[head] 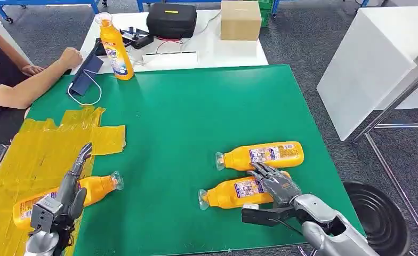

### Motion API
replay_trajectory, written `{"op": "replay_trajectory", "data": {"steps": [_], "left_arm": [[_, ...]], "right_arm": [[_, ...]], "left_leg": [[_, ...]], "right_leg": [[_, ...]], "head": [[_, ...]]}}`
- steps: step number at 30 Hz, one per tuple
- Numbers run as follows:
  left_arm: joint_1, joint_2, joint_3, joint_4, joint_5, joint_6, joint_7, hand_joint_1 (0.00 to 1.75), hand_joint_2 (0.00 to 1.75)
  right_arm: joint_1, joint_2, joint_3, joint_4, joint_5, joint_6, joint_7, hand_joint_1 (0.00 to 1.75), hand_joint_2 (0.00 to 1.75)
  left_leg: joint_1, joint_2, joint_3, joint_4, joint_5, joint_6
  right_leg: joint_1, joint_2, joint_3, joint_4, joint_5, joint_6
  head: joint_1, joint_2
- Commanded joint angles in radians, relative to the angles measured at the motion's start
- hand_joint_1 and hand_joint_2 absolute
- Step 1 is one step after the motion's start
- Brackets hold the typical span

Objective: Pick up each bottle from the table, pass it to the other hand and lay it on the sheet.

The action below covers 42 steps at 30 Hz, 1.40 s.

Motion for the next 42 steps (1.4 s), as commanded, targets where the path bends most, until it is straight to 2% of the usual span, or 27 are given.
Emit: {"op": "replay_trajectory", "data": {"steps": [1,2,3,4,8,9,10,12,14,15,16,17,18,19,20,21,23,24,29,30,32,34,36,38,39,42], "left_arm": [[-0.021,-0.054,0.038,-0.017,0.013,-0.002,0.013,0.00,0.00],[-0.015,-0.063,0.045,-0.026,0.024,-0.007,0.019,0.00,0.00],[-0.007,-0.067,0.047,-0.038,0.025,-0.007,0.020,0.00,0.00],[-0.004,-0.072,0.050,-0.043,0.033,-0.011,0.025,0.00,0.00],[-0.008,-0.078,0.055,-0.054,0.044,-0.020,0.029,0.00,0.00],[-0.010,-0.078,0.055,-0.053,0.045,-0.021,0.029,0.00,0.00],[-0.011,-0.079,0.056,-0.053,0.045,-0.021,0.029,0.00,0.00],[-0.016,-0.080,0.054,-0.047,0.045,-0.022,0.029,0.00,0.00],[-0.020,-0.078,0.054,-0.039,0.045,-0.023,0.029,0.00,0.00],[-0.017,-0.076,0.057,-0.037,0.047,-0.024,0.029,0.00,0.00],[-0.002,-0.076,0.071,-0.042,0.069,-0.031,0.021,0.00,0.00],[0.023,-0.068,0.087,-0.052,0.085,-0.041,0.011,0.00,0.00],[0.060,-0.055,0.116,-0.063,0.107,-0.062,-0.018,0.00,0.00],[0.078,-0.048,0.138,-0.063,0.126,-0.086,-0.040,0.00,0.00],[0.090,-0.044,0.164,-0.068,0.136,-0.119,-0.051,0.00,0.00],[0.094,-0.044,0.171,-0.073,0.136,-0.126,-0.051,0.00,0.00],[0.091,-0.047,0.174,-0.071,0.132,-0.129,-0.051,0.00,0.00],[0.087,-0.051,0.174,-0.068,0.128,-0.129,-0.051,0.00,0.00],[0.080,-0.058,0.176,-0.064,0.119,-0.130,-0.051,0.00,0.00],[0.080,-0.059,0.181,-0.064,0.129,-0.144,-0.051,0.00,0.00],[0.083,-0.061,0.195,-0.065,0.168,-0.190,-0.051,0.00,0.00],[0.075,-0.088,0.201,-0.061,0.192,-0.230,-0.051,0.00,0.00],[0.069,-0.127,0.155,-0.092,0.190,-0.235,-0.020,0.00,0.00],[0.071,-0.151,0.097,-0.118,0.187,-0.207,0.008,0.00,0.00],[0.076,-0.153,0.057,-0.131,0.194,-0.189,0.016,0.00,0.00],[0.082,-0.138,0.008,-0.137,0.254,-0.180,0.034,0.00,0.00]], "right_arm": [[-0.098,-0.012,0.245,0.200,0.156,0.118,0.066,0.00,1.75],[-0.096,0.000,0.273,0.242,0.220,0.113,0.077,0.00,1.75],[-0.082,0.016,0.284,0.286,0.257,0.090,0.083,1.10,1.75],[-0.072,0.011,0.299,0.298,0.286,0.084,0.092,1.75,1.75],[-0.041,-0.026,0.268,0.274,0.320,0.068,0.106,1.75,1.75],[-0.039,-0.022,0.240,0.265,0.318,0.063,0.108,1.75,1.75],[-0.044,-0.018,0.227,0.261,0.314,0.064,0.110,1.75,1.75],[-0.061,0.002,0.193,0.260,0.288,0.070,0.100,1.75,1.75],[-0.079,0.029,0.160,0.262,0.249,0.061,0.090,1.75,1.75],[-0.091,0.050,0.144,0.265,0.233,0.051,0.087,1.75,1.75],[-0.099,0.087,0.120,0.270,0.204,0.024,0.076,1.75,1.75],[-0.114,0.131,0.111,0.281,0.193,0.005,0.074,1.75,1.75],[-0.145,0.211,0.098,0.309,0.161,-0.029,0.057,1.75,1.75],[-0.165,0.263,0.083,0.319,0.124,-0.047,0.050,1.75,1.75],[-0.203,0.304,0.091,0.330,0.102,-0.066,0.049,1.75,1.75],[-0.213,0.310,0.097,0.330,0.096,-0.060,0.060,1.75,1.75],[-0.217,0.303,0.099,0.323,0.090,-0.056,0.065,1.75,1.75],[-0.212,0.295,0.101,0.317,0.088,-0.057,0.065,1.75,1.75],[-0.202,0.280,0.103,0.312,0.080,-0.061,0.063,1.75,1.75],[-0.193,0.296,0.074,0.297,0.039,-0.108,0.026,1.75,1.75],[-0.182,0.362,-0.008,0.205,-0.077,-0.209,-0.052,1.75,1.75],[-0.165,0.390,-0.061,0.087,-0.159,-0.250,-0.087,1.75,1.75],[-0.127,0.360,-0.113,-0.056,-0.238,-0.266,-0.119,1.75,1.75],[-0.073,0.323,-0.157,-0.150,-0.279,-0.266,-0.156,1.75,1.75],[-0.050,0.306,-0.165,-0.177,-0.282,-0.245,-0.167,1.75,1.75],[-0.053,0.339,-0.143,-0.131,-0.268,-0.216,-0.179,1.75,1.75]], "left_leg": [[0.001,0.000,0.002,0.000,0.000,-0.001],[0.002,0.000,0.003,0.000,-0.001,-0.001],[0.002,0.001,0.004,-0.001,-0.001,-0.001],[0.002,0.004,0.007,-0.001,-0.001,-0.001],[0.005,0.003,0.010,-0.002,-0.001,-0.003],[0.006,0.008,0.018,-0.001,-0.006,-0.004],[0.008,0.008,0.019,-0.001,-0.006,-0.005],[0.009,0.011,0.015,0.002,-0.008,-0.004],[0.008,0.010,0.018,0.002,-0.013,-0.001],[0.008,0.013,0.030,0.002,-0.017,0.000],[0.008,0.011,0.021,0.002,-0.014,0.000],[0.008,0.015,0.029,0.003,-0.017,0.000],[0.008,0.018,0.036,0.001,-0.017,-0.002],[0.008,0.019,0.031,0.000,-0.013,-0.002],[0.009,0.021,0.040,-0.002,-0.013,-0.002],[0.009,0.026,0.033,-0.001,-0.012,-0.003],[0.010,0.027,0.032,-0.002,-0.012,-0.003],[0.010,0.025,0.036,-0.001,-0.014,-0.003],[0.010,0.011,0.021,-0.001,-0.009,-0.004],[0.010,0.007,0.019,0.000,-0.009,-0.004],[0.010,0.009,0.017,-0.001,-0.009,-0.004],[0.010,0.012,0.016,0.000,-0.009,-0.005],[0.009,0.012,0.011,0.002,-0.009,-0.005],[0.009,0.006,0.009,0.003,-0.009,-0.005],[0.009,0.001,0.009,0.003,-0.009,-0.004],[0.008,-0.004,0.010,0.001,-0.008,-0.003]], "right_leg": [[0.001,0.001,0.003,-0.002,0.000,0.000],[0.002,0.001,0.004,-0.002,0.001,0.000],[0.002,0.001,0.005,-0.003,0.001,0.000],[0.002,0.003,0.007,-0.003,0.001,0.000],[0.004,0.002,0.012,-0.008,0.002,-0.001],[0.006,0.007,0.018,-0.007,0.000,-0.001],[0.008,0.008,0.021,-0.010,0.002,-0.002],[0.008,0.010,0.006,-0.010,0.000,-0.005],[0.008,0.010,0.010,-0.009,-0.010,-0.003],[0.008,0.013,0.021,-0.008,-0.015,-0.004],[0.007,0.012,0.014,-0.008,-0.012,-0.003],[0.007,0.015,0.020,-0.006,-0.014,-0.003],[0.008,0.018,0.027,-0.007,-0.015,-0.003],[0.008,0.021,0.025,-0.009,-0.012,-0.003],[0.007,0.022,0.040,-0.010,-0.001,0.001],[0.007,0.028,0.032,-0.008,0.002,0.000],[0.007,0.027,0.032,-0.008,0.000,-0.001],[0.007,0.025,0.035,-0.008,-0.002,0.000],[0.007,0.012,0.023,-0.007,-0.004,0.000],[0.007,0.009,0.021,-0.007,-0.005,0.000],[0.007,0.010,0.020,-0.006,-0.004,0.001],[0.007,0.013,0.018,-0.005,-0.004,0.000],[0.006,0.012,0.014,-0.002,-0.004,0.000],[0.006,0.006,0.012,-0.002,-0.006,0.000],[0.006,0.001,0.012,-0.003,-0.006,0.001],[0.007,-0.003,0.014,-0.006,-0.006,0.001]], "head": [[0.000,0.000],[0.001,0.000],[0.000,0.000],[0.000,0.000],[0.000,0.000],[0.001,0.000],[0.002,0.000],[0.000,0.000],[0.000,0.000],[0.001,0.000],[0.000,0.000],[0.000,0.000],[0.001,0.000],[0.000,0.000],[0.002,0.000],[0.000,0.000],[0.002,0.000],[0.001,0.000],[0.000,0.000],[0.000,0.000],[0.000,0.000],[0.001,0.000],[0.001,0.000],[0.000,0.000],[0.000,0.000],[0.001,0.000]]}}
